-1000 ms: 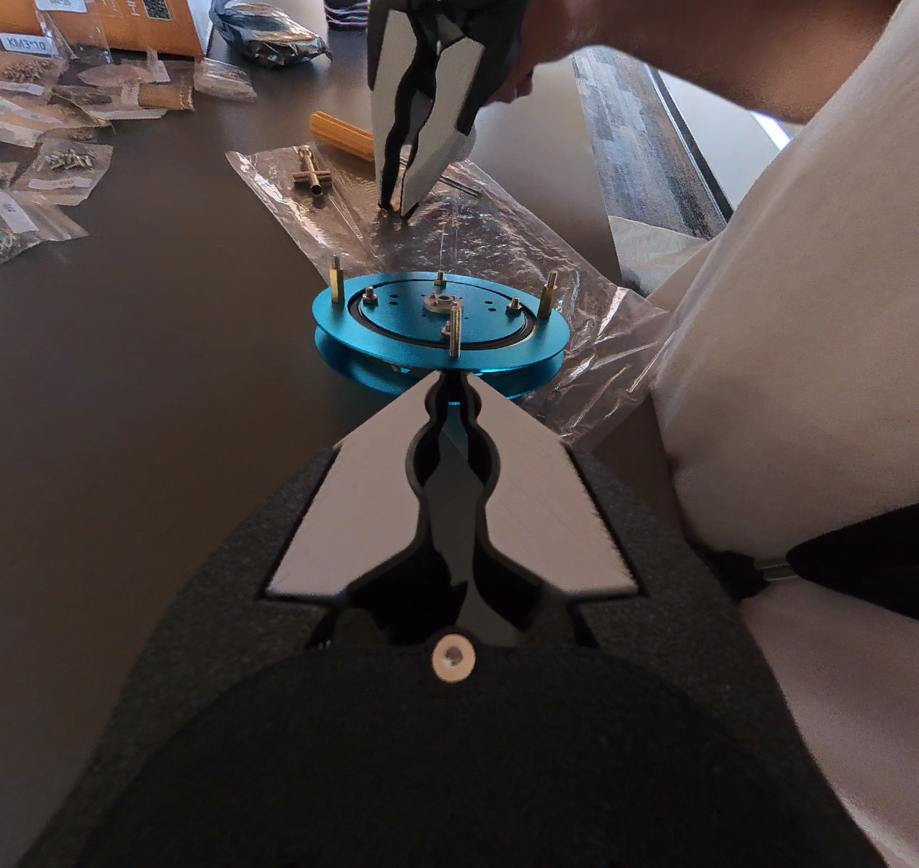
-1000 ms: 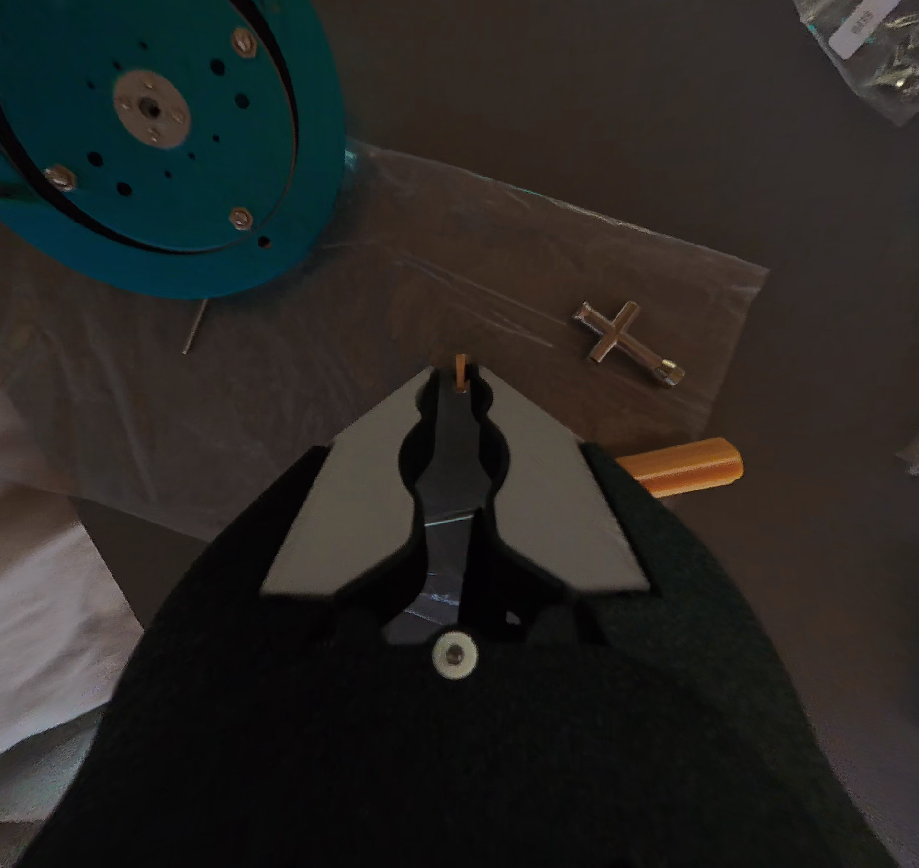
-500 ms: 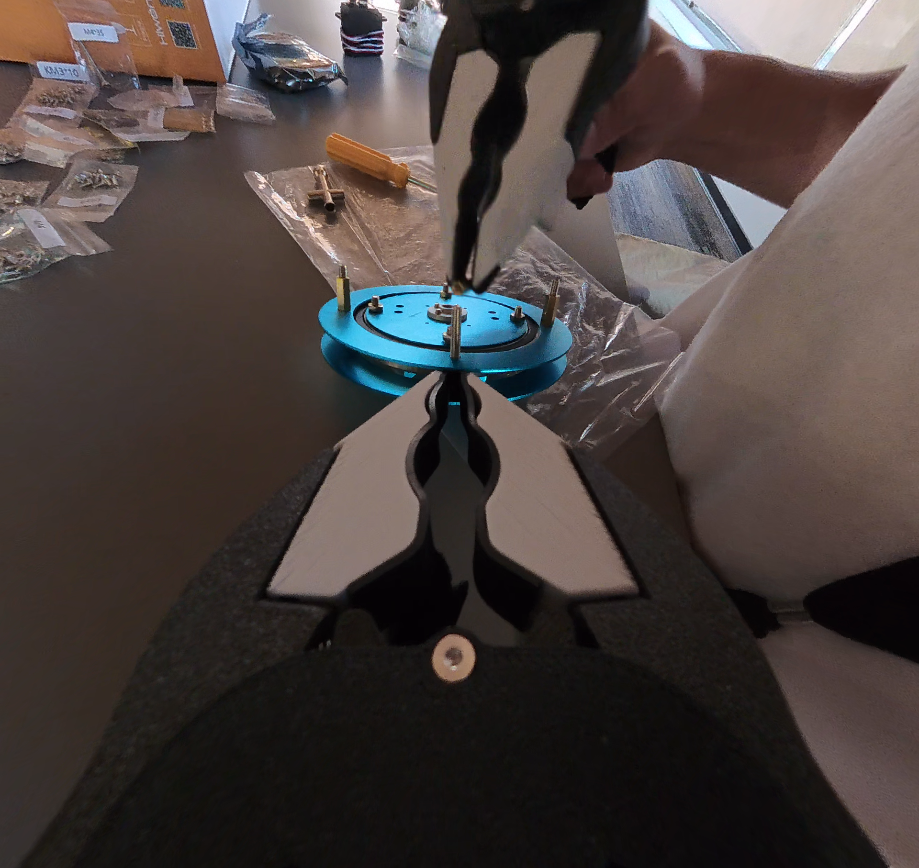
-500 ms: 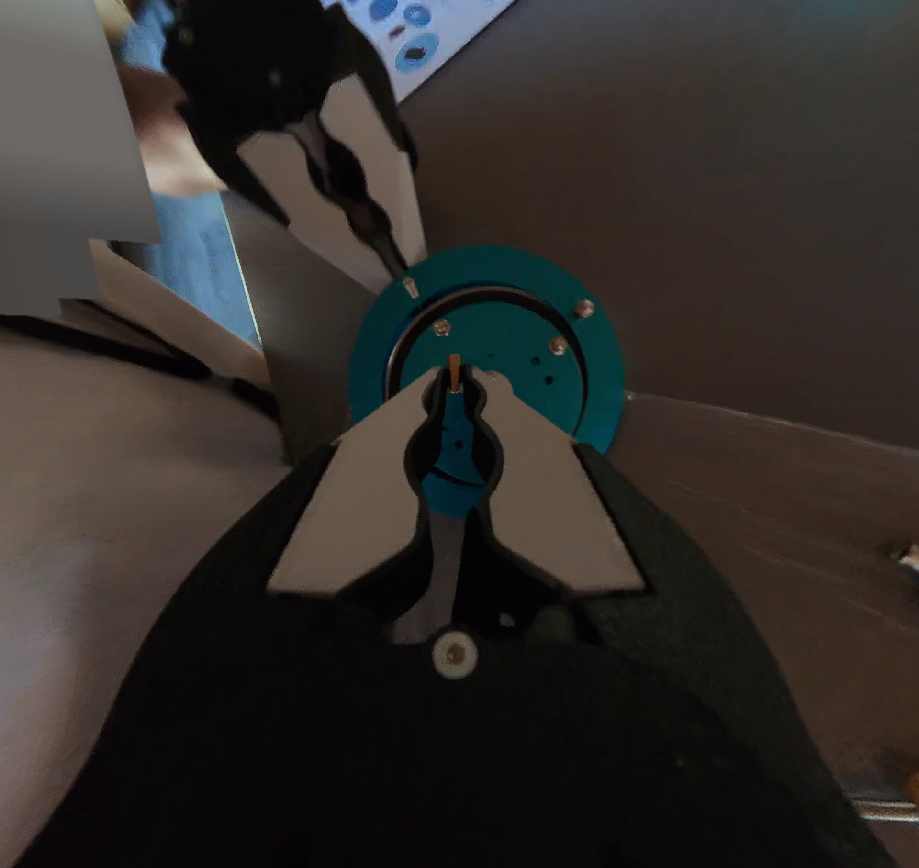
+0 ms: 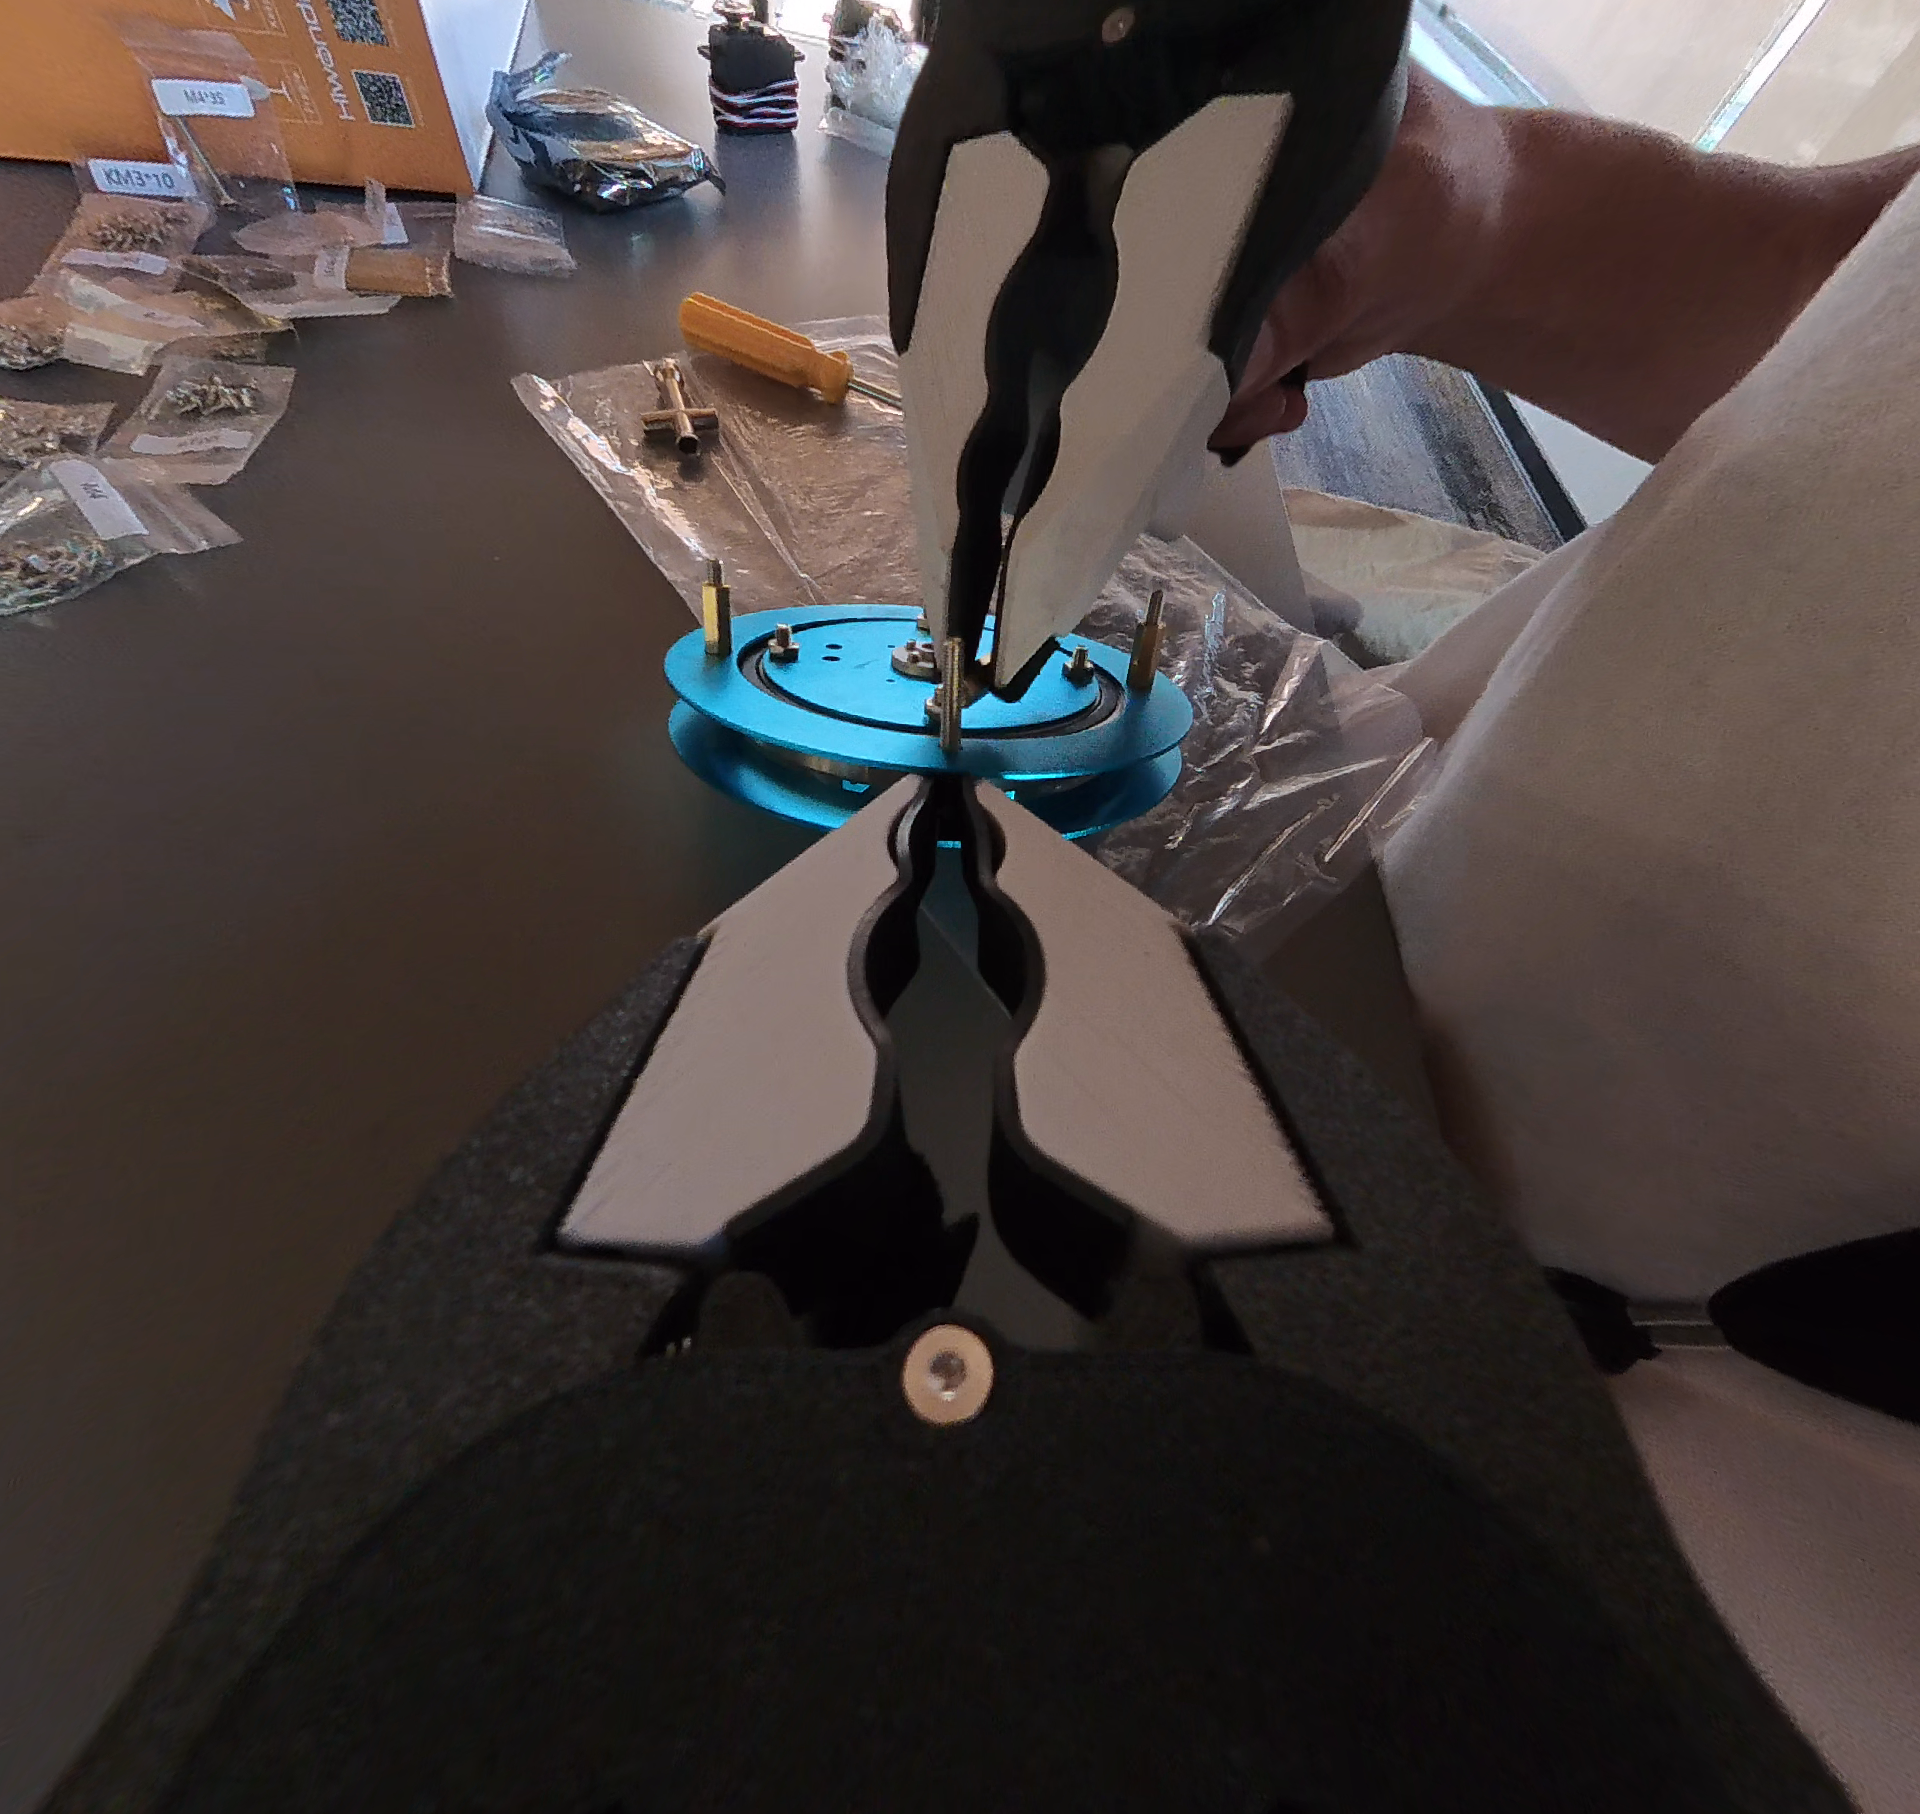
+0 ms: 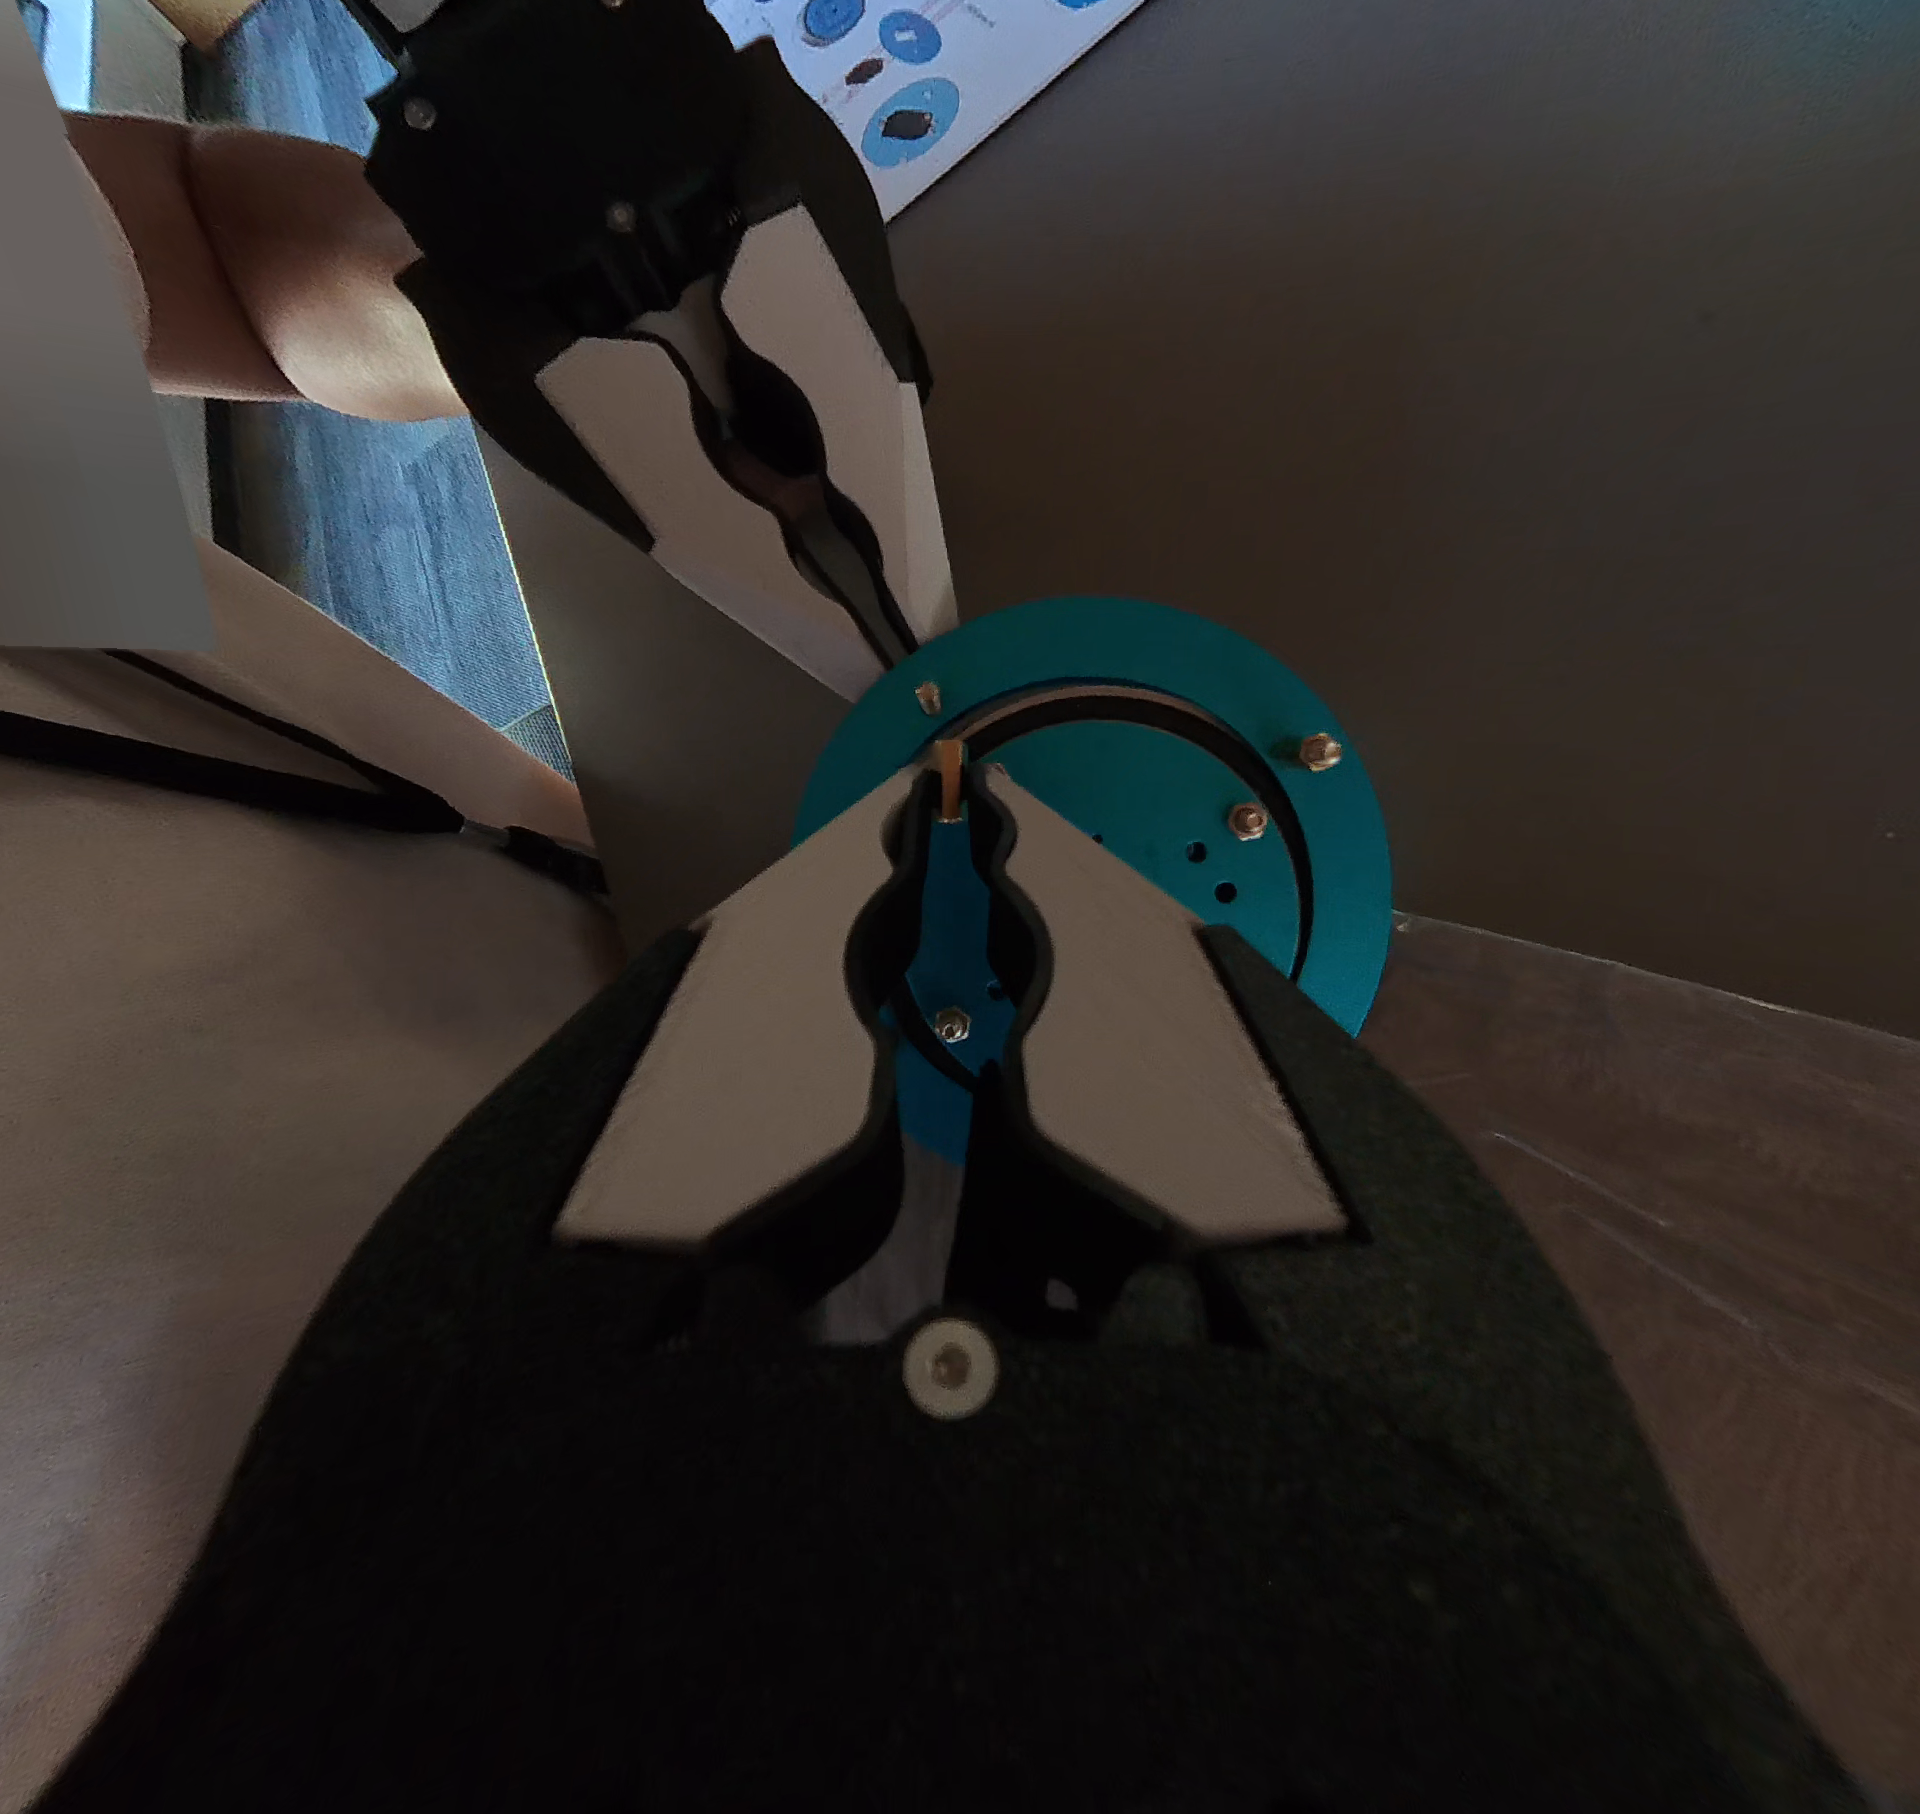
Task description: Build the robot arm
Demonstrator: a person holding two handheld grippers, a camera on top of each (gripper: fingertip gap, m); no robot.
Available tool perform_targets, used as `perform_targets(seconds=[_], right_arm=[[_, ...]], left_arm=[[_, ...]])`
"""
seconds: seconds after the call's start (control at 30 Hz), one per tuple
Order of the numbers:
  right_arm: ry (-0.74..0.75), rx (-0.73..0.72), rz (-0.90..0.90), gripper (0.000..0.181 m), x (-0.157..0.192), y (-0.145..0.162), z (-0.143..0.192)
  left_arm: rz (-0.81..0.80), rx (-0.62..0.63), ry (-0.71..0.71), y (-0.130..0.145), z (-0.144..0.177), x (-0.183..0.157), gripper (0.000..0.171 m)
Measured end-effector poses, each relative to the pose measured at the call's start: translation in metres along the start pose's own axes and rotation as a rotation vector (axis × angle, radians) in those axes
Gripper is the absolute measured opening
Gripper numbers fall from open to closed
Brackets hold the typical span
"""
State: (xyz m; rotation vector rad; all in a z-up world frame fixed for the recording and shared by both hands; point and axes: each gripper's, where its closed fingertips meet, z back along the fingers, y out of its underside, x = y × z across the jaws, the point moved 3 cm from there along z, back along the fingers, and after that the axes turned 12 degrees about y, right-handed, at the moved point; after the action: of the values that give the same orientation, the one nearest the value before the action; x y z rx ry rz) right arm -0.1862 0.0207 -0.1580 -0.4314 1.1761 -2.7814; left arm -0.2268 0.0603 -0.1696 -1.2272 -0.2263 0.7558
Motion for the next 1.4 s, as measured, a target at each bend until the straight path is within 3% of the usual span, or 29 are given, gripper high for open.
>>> perform_targets(seconds=[0.3,1.4], right_arm=[[-0.014,-0.143,-0.037,0.004,0.003,-0.021,0.010],[0.020,-0.080,0.010,0.004,0.002,-0.010,0.000]], left_arm=[[0.018,-0.019,-0.001,-0.002,0.002,0.003,0.003],[0.004,-0.006,0.001,-0.001,0.001,0.001,0.002]])
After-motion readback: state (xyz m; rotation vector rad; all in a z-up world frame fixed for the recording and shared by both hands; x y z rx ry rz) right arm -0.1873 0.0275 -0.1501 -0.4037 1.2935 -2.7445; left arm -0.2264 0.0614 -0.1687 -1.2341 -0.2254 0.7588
